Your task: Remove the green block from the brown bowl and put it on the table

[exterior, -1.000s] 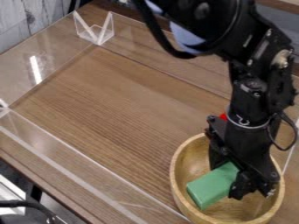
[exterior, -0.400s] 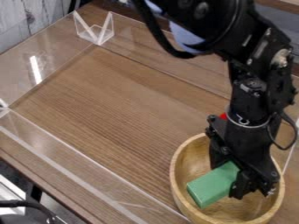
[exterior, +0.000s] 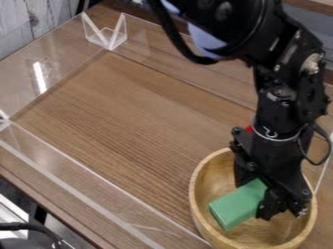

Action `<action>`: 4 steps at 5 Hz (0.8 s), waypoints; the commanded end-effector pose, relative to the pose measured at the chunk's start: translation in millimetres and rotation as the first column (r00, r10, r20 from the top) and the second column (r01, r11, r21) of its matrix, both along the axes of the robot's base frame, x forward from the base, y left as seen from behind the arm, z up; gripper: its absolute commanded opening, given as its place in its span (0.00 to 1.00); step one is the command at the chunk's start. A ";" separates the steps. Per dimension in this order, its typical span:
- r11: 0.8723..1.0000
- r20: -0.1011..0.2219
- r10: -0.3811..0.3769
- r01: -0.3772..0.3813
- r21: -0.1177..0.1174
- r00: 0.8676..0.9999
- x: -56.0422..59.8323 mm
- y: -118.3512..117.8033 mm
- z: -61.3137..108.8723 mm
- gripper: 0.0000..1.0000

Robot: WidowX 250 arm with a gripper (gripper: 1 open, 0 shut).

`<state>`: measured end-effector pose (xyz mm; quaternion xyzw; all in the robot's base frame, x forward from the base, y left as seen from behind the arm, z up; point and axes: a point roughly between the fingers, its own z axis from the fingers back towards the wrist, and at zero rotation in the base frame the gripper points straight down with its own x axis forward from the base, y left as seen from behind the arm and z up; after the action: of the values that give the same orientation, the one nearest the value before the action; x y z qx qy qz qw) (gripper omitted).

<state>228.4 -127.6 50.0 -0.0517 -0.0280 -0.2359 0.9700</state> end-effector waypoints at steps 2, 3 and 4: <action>1.000 0.044 0.011 -0.010 -0.024 0.999 8.1 -0.4 9.2 0.00; 1.000 0.045 0.011 -0.010 -0.026 0.999 8.4 -0.2 8.8 0.00; 1.000 0.046 0.011 -0.010 -0.028 0.999 8.6 -0.1 8.3 0.00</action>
<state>231.3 -128.1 50.3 -0.0561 -0.0361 -0.2332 0.9701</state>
